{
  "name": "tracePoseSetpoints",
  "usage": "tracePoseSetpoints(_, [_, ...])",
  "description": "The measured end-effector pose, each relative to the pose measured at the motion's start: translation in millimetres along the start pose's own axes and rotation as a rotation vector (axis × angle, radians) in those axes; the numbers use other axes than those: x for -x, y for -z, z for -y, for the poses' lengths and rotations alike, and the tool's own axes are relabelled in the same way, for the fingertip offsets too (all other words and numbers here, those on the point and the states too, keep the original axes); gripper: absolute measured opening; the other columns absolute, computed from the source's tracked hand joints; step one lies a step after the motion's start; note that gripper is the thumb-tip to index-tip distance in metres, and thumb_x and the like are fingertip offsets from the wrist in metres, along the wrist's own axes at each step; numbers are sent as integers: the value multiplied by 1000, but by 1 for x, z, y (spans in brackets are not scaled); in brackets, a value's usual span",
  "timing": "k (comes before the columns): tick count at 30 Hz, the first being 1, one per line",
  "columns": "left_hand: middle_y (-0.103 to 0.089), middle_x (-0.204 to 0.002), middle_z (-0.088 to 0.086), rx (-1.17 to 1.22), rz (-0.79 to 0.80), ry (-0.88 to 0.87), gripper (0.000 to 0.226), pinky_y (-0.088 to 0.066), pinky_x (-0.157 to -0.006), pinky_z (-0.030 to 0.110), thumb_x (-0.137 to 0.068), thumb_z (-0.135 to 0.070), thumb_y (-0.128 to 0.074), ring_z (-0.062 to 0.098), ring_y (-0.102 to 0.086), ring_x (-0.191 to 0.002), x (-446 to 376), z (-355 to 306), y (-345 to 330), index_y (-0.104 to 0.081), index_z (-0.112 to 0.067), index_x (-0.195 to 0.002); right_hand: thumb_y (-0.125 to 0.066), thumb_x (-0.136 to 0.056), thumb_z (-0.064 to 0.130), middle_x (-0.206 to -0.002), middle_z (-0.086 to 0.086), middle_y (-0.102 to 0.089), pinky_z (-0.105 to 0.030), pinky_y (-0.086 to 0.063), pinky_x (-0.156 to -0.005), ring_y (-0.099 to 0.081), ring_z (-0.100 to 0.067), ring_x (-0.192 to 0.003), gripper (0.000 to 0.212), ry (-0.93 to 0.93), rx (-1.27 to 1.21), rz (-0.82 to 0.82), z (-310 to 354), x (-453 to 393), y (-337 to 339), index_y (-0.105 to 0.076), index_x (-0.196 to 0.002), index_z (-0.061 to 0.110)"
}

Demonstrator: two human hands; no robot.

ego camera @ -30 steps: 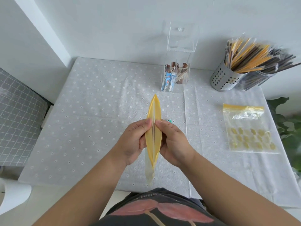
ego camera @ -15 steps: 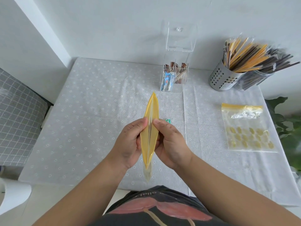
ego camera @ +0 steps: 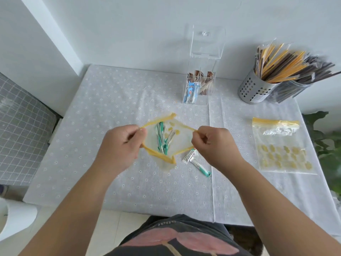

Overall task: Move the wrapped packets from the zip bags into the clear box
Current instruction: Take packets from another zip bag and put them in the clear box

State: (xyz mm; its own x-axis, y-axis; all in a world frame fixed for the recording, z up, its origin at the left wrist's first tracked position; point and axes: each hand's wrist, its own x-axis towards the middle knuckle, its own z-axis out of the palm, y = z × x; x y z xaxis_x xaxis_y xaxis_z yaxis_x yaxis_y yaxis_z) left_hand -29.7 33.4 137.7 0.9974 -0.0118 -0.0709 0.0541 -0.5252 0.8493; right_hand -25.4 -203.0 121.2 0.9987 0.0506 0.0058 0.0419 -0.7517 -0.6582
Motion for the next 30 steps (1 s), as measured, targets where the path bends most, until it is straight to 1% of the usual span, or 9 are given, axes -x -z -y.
tracePoseSetpoints(3, [-52,-48,10,-374,-74,-19,44,-41,-48,36,-89,-31,-53,29,-48,-48,1,12,10,-43,-7,-55,-52,-87,24,-48,0,-31,-26,-23,-46,-29,-19,-48,42,-131,239,49,-14,0,-1,-29,-53,16])
tracePoseSetpoints(7, [-33,-43,0,-442,14,-27,44,-30,-48,30,-87,-25,-60,19,-33,-45,6,12,-7,-38,-11,-51,-51,-88,24,-61,0,-44,-27,-31,-48,-45,-25,-59,28,-219,374,126,-16,5,-8,-41,-63,17])
tracePoseSetpoints(11, [-51,-52,-6,-303,40,-75,33,-39,-51,27,-85,-32,-68,11,-46,-47,9,12,-30,-53,-17,-59,-61,-81,6,-82,-4,-56,-37,-49,-55,-59,-31,-67,8,131,203,46,0,15,-18,-60,-86,12])
tracePoseSetpoints(13, [-57,-62,-10,-242,47,-80,26,-40,-52,23,-84,-31,-70,7,-53,-51,9,10,-36,-56,-21,-65,-59,-83,3,-94,-5,-62,-41,-54,-65,-64,-30,-79,18,231,175,204,10,11,-30,-69,-93,13])
tracePoseSetpoints(16, [-52,-61,-9,-232,51,-72,25,-37,-50,21,-84,-25,-70,8,-49,-45,10,7,-41,-52,-19,-67,-53,-90,7,-114,-2,-64,-35,-52,-86,-61,-23,-105,31,65,437,541,15,-14,-53,-67,-117,16])
tracePoseSetpoints(20, [-55,-66,-6,-292,110,-77,23,-39,-51,26,-84,-20,-66,11,-49,-51,10,3,-44,-50,-17,-67,-47,-91,3,-83,-4,-57,-23,-44,-58,-56,-16,-72,14,-67,620,615,-6,-48,-82,-59,-85,5])
tracePoseSetpoints(24, [-59,-75,-4,-360,195,-62,21,-42,-55,30,-85,-21,-63,13,-53,-59,9,1,-47,-50,-18,-69,-44,-95,5,-65,3,-37,-21,-36,-53,-42,-12,-60,35,-46,670,713,-22,-50,-103,-35,-63,16])
tracePoseSetpoints(27, [-60,-75,-2,-349,192,-32,20,-45,-55,34,-85,-22,-63,13,-50,-55,4,3,-43,-50,-17,-70,-44,-95,7,-71,9,-40,-27,-39,-66,-52,-18,-79,20,33,636,738,-37,-48,-111,-48,-82,22])
tracePoseSetpoints(30, [-61,-73,1,-346,173,6,19,-48,-55,41,-84,-22,-63,15,-48,-52,-1,5,-38,-51,-16,-71,-47,-93,7,-98,7,-58,-29,-44,-65,-59,-20,-89,38,93,610,744,-37,-53,-111,-58,-120,31])
